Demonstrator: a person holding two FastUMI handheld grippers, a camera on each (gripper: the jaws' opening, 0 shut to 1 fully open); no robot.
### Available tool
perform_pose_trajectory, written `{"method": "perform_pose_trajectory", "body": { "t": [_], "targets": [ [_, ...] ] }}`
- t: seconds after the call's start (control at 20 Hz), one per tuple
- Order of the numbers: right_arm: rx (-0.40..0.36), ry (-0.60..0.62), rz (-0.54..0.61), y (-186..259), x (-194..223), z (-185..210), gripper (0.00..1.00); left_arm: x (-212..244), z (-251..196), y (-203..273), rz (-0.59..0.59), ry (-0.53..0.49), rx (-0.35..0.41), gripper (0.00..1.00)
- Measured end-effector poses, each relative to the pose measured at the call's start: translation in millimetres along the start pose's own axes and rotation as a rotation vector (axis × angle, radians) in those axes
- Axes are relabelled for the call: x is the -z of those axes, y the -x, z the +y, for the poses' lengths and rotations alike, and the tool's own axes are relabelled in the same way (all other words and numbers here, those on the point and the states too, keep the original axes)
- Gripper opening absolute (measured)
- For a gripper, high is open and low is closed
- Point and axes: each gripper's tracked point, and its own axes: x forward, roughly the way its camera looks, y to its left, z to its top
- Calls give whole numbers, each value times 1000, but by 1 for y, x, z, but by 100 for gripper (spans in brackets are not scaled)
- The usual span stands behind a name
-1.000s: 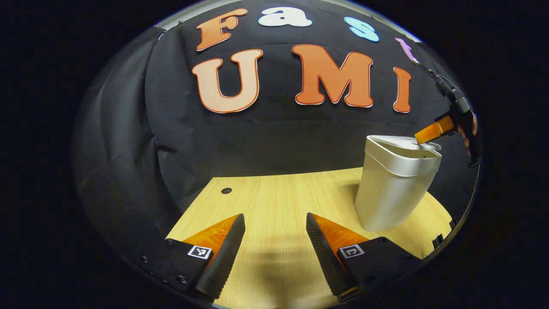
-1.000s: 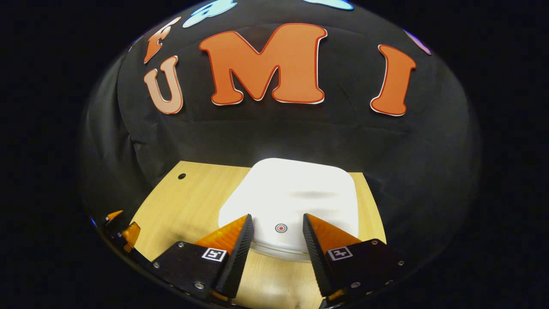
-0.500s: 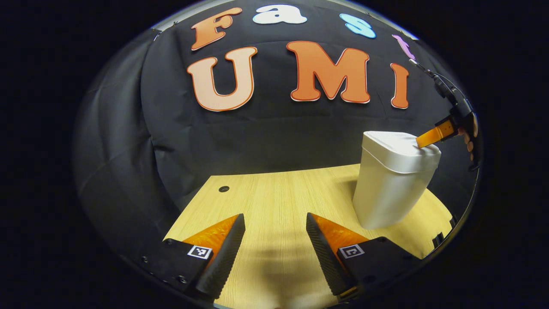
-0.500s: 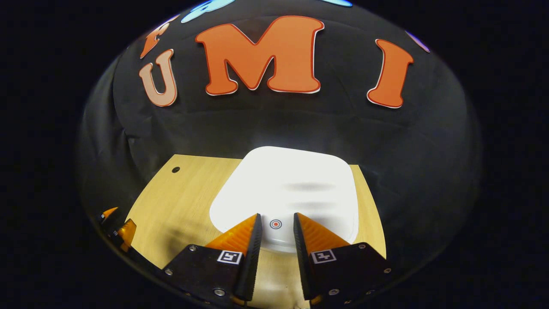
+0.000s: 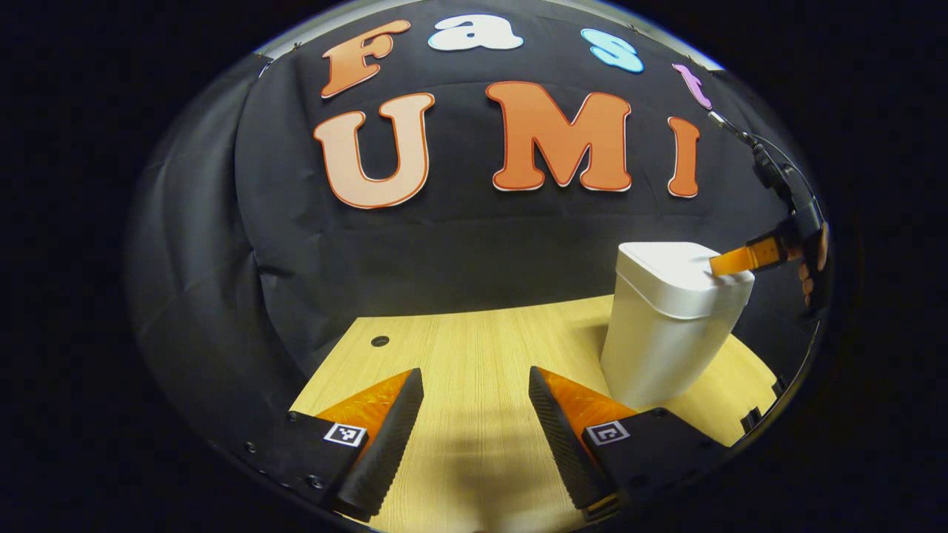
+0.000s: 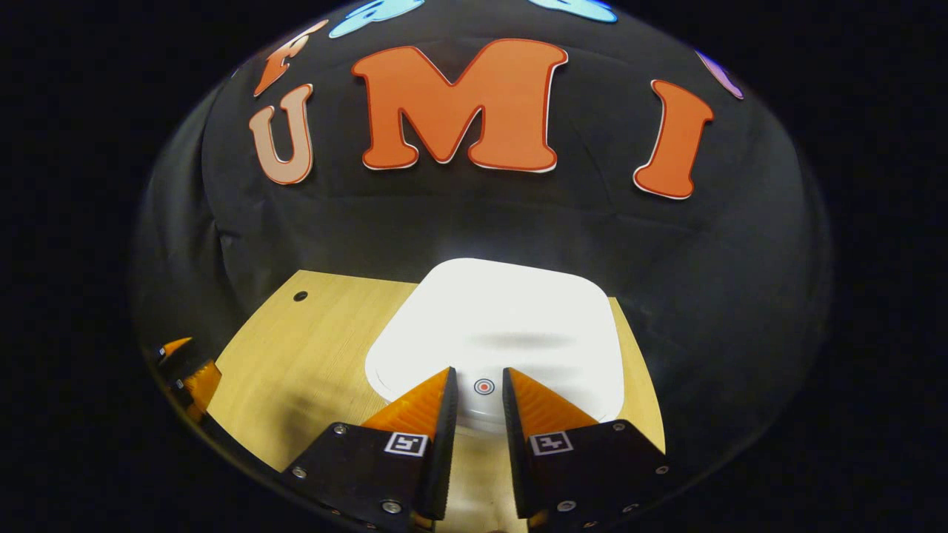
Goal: Press the lid of the desktop garbage bin to open it, pick up the crumpled paper on the desktop and throw it into the bin, then pick up the pop can on the desktop and drop it into the bin, and finally close the garbage bin lid.
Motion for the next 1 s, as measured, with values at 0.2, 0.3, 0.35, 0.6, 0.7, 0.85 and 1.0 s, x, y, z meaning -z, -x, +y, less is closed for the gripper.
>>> {"method": "perform_pose_trajectory", "body": {
  "t": [0.2,0.3,0.35,0.6,0.7,0.85,1.0],
  "targets": [
    [-5,-28,-2,2,0,4,62,-24,5,6,-45,-5,-1,92],
    [13,-47,-12,3,0,2,70,-37,12,9,-75,-12,-13,94],
    [19,-53,-18,4,1,2,72,-43,16,11,-89,-11,-20,90],
    [8,-68,-106,15,-12,15,87,-78,34,24,-178,34,-36,90],
    [14,-54,-157,20,-22,20,89,-90,41,26,-214,33,-38,90],
    [62,2,-230,30,-35,23,89,-102,45,23,-247,13,-38,92],
    [66,52,-311,43,-49,37,89,-115,43,28,-294,-9,-36,91]
  ]
}}
